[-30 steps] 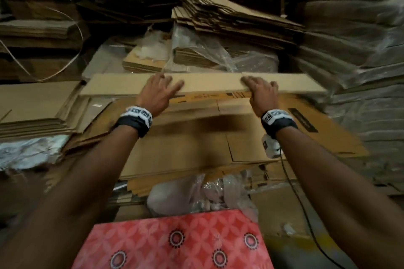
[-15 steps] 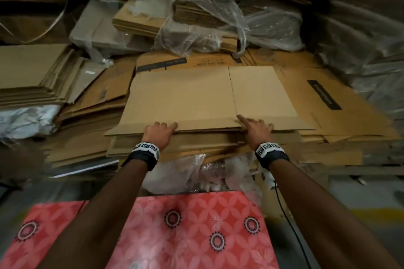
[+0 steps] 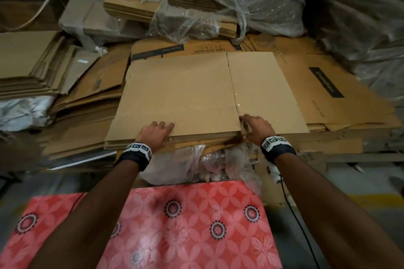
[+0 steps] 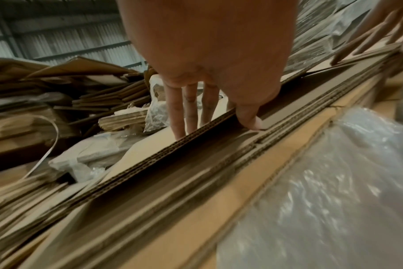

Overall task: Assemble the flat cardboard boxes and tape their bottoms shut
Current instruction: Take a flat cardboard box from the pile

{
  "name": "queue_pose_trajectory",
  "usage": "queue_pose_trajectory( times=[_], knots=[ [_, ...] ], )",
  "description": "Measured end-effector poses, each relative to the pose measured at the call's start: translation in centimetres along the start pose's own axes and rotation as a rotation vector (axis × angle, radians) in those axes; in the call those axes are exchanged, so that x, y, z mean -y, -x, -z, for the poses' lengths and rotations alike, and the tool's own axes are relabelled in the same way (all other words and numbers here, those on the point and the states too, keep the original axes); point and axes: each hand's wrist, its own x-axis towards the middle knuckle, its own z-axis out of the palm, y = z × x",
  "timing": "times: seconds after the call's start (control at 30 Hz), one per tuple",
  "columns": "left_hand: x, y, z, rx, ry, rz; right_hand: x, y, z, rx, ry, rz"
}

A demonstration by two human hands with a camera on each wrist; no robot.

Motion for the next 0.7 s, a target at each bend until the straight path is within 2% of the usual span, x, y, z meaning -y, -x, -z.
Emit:
queue_pose_trajectory(
  times=[0.17, 0.5, 0.7],
  knots=[
    [0.1, 0.5, -1.1, -0.014, 0.105, 0.015, 0.2, 0.3, -0.9, -0.016, 0.007, -0.007],
    [-1.2, 0.7, -2.5, -0.023, 0.165, 0.073, 0.4, 1.0, -2.8, -0.062, -0.061, -0.065],
    [-0.5, 1.8, -1.7, 0.078, 0.408, 0.124, 1.7, 1.7, -3.0, -0.118, -0.103, -0.074]
  ],
)
